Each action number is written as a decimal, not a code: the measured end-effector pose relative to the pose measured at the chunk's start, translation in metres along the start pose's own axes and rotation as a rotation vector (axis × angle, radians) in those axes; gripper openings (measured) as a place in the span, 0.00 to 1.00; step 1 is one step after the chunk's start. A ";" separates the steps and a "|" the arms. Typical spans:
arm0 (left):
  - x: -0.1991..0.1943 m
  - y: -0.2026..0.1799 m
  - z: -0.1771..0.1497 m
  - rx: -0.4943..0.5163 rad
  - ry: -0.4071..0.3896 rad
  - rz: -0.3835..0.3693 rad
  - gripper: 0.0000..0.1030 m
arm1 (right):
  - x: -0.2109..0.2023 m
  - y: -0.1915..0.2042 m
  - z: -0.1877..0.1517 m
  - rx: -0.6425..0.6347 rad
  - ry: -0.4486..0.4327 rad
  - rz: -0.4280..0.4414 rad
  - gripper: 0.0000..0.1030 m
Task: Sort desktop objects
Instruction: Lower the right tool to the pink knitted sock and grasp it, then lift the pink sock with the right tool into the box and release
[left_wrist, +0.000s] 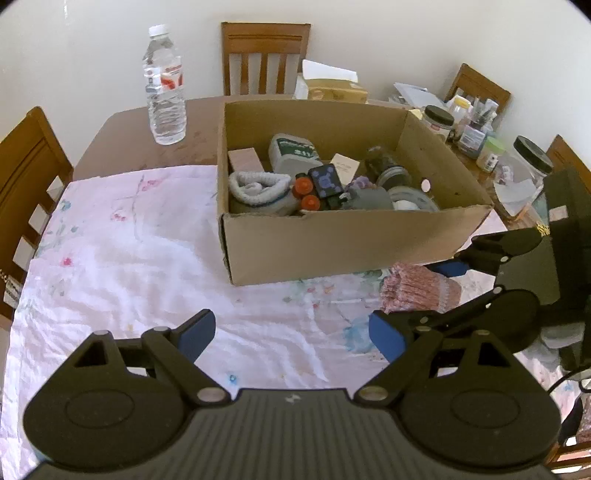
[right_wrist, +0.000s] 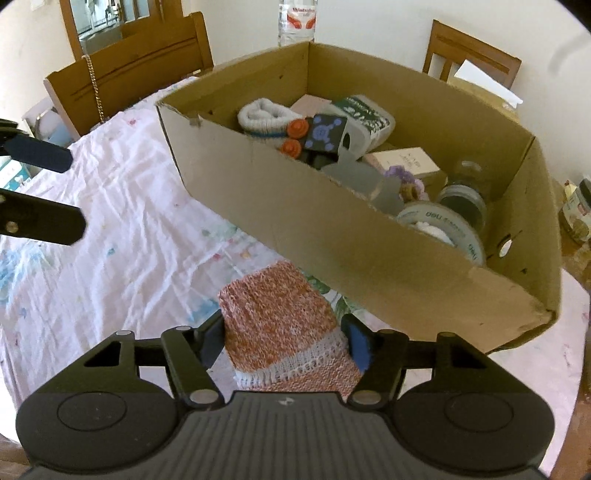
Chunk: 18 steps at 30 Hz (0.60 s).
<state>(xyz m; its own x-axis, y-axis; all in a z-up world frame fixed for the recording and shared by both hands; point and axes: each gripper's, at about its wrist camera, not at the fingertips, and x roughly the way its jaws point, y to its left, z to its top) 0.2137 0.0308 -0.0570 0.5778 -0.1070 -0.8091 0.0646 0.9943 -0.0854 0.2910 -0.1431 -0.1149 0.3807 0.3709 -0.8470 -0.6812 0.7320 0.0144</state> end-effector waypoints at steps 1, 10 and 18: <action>0.000 -0.001 0.000 0.006 0.002 0.003 0.88 | -0.002 0.002 0.001 -0.002 0.000 -0.001 0.69; -0.007 -0.007 0.010 0.051 -0.005 -0.013 0.88 | -0.035 0.006 0.005 0.026 -0.011 -0.016 0.69; -0.012 -0.015 0.021 0.074 -0.031 -0.027 0.88 | -0.069 -0.005 0.019 0.061 -0.049 -0.053 0.69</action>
<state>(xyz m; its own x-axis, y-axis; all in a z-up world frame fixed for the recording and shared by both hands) 0.2223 0.0170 -0.0337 0.5997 -0.1345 -0.7889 0.1392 0.9883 -0.0627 0.2799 -0.1616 -0.0470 0.4460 0.3570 -0.8207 -0.6207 0.7840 0.0038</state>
